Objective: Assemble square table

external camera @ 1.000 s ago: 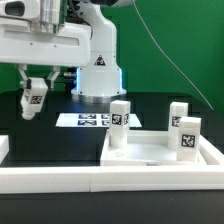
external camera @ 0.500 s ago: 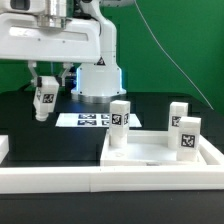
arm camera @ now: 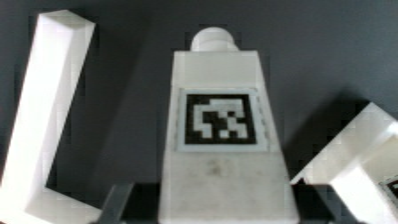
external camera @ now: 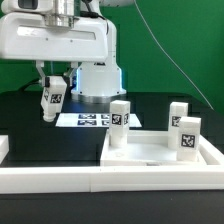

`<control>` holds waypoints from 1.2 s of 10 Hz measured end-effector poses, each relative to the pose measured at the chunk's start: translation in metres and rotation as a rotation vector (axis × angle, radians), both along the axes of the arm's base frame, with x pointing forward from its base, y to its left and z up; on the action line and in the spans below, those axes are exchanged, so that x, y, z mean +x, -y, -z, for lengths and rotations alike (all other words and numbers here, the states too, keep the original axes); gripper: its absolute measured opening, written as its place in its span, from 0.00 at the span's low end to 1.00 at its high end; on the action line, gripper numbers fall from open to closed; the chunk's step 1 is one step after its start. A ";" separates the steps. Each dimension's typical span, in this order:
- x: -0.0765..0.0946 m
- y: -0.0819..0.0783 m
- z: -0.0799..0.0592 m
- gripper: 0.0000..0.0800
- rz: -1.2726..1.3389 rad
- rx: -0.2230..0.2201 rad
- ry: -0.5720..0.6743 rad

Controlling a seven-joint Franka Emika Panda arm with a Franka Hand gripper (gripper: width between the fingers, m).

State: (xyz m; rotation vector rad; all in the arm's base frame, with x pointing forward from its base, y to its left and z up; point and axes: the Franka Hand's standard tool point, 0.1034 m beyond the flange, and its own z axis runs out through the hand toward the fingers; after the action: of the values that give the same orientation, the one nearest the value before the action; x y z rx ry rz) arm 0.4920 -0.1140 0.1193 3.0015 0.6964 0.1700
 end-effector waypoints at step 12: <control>0.058 -0.054 -0.014 0.36 0.045 0.043 0.138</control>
Offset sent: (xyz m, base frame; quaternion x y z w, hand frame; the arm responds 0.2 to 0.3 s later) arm 0.0552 0.0619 0.0127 0.0288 -0.0005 0.0541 0.9981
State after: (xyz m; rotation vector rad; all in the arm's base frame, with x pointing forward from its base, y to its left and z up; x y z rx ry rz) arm 0.5505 -0.0596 0.1331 3.0063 0.6189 0.3897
